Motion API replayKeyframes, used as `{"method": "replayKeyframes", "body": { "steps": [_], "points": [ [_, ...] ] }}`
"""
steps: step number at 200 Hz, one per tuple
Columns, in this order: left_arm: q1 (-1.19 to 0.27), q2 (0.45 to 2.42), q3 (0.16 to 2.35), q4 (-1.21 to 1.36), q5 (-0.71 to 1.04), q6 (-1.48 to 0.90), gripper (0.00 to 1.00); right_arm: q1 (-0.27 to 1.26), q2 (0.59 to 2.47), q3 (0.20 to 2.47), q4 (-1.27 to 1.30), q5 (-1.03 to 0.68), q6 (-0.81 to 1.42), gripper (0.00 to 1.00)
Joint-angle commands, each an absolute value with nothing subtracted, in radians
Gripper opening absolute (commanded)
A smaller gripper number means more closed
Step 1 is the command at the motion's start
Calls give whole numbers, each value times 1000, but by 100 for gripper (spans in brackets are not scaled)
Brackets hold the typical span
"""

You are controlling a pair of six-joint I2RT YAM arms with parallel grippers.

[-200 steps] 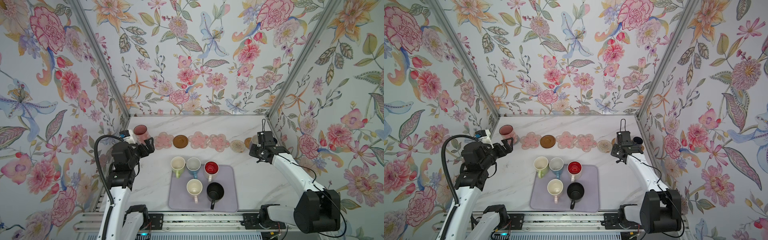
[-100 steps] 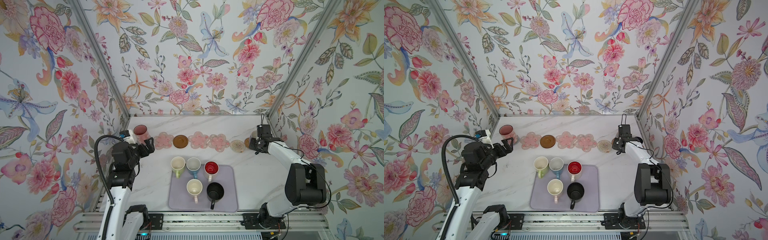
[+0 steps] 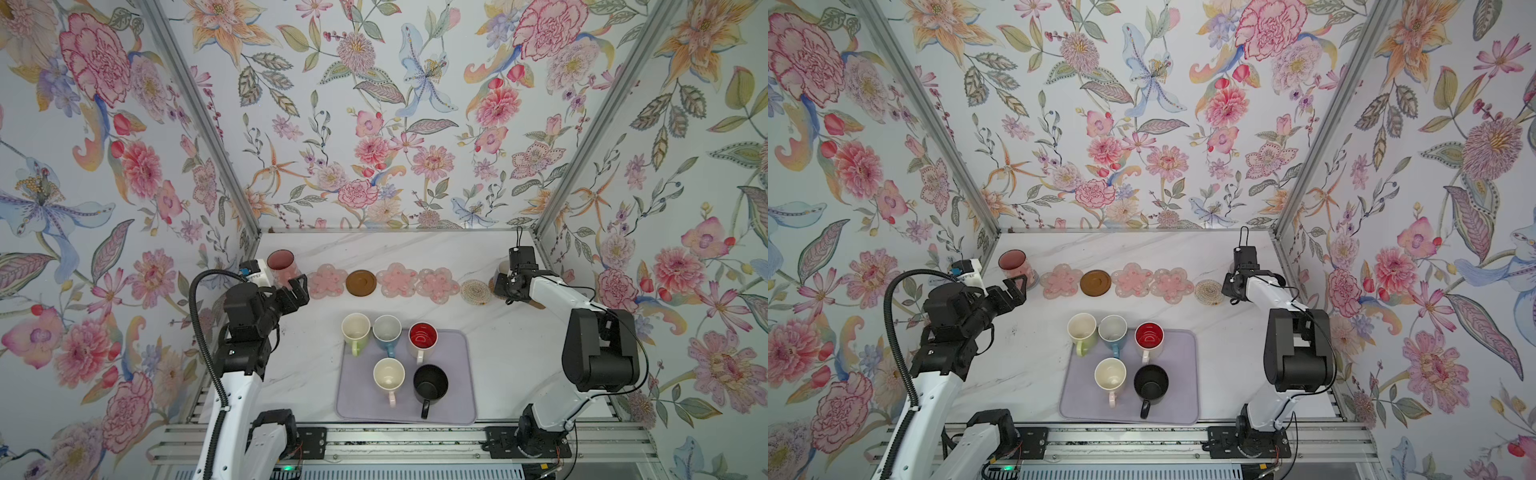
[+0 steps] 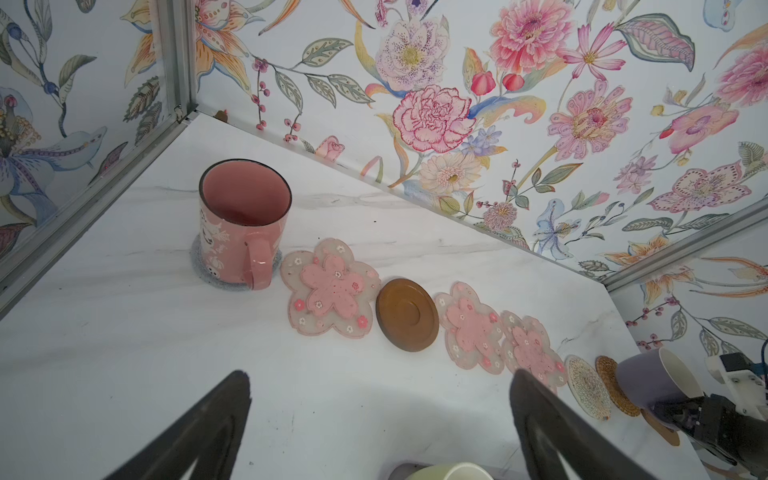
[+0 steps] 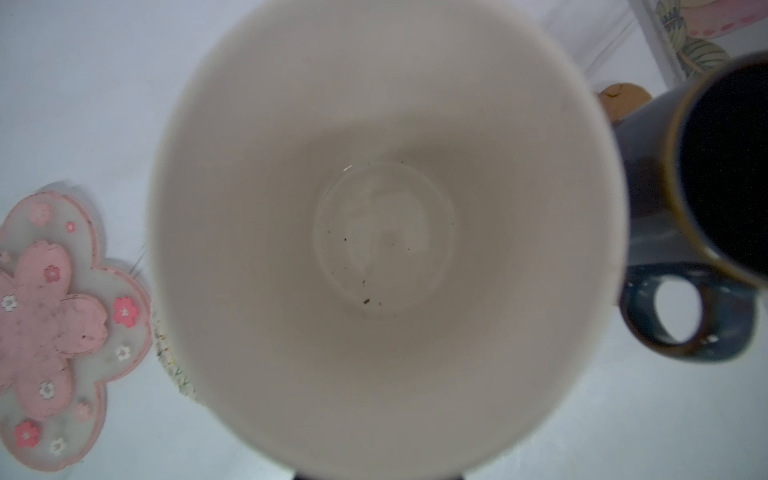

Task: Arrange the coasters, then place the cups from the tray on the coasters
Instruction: 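Carry the lavender mug with the right gripper toward the woven coasters, then lower the lavender mug onto the woven coaster and open the right gripper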

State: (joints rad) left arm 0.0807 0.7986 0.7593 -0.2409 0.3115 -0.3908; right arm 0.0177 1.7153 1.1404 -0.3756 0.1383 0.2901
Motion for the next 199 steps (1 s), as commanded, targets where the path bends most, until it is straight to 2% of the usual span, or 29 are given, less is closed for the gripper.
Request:
{"method": "replayKeyframes", "body": {
  "steps": [1,151,199],
  "points": [
    [87,805,747,-221,333,-395,99,11,1716,1178,-317,149,271,0],
    [87,802,747,-221,337,-398,99,-6,1760,1181,-299,130,274,0],
    [87,801,747,-222,336,-397,99,-8,1771,1181,-300,120,281,3]
  ]
}}
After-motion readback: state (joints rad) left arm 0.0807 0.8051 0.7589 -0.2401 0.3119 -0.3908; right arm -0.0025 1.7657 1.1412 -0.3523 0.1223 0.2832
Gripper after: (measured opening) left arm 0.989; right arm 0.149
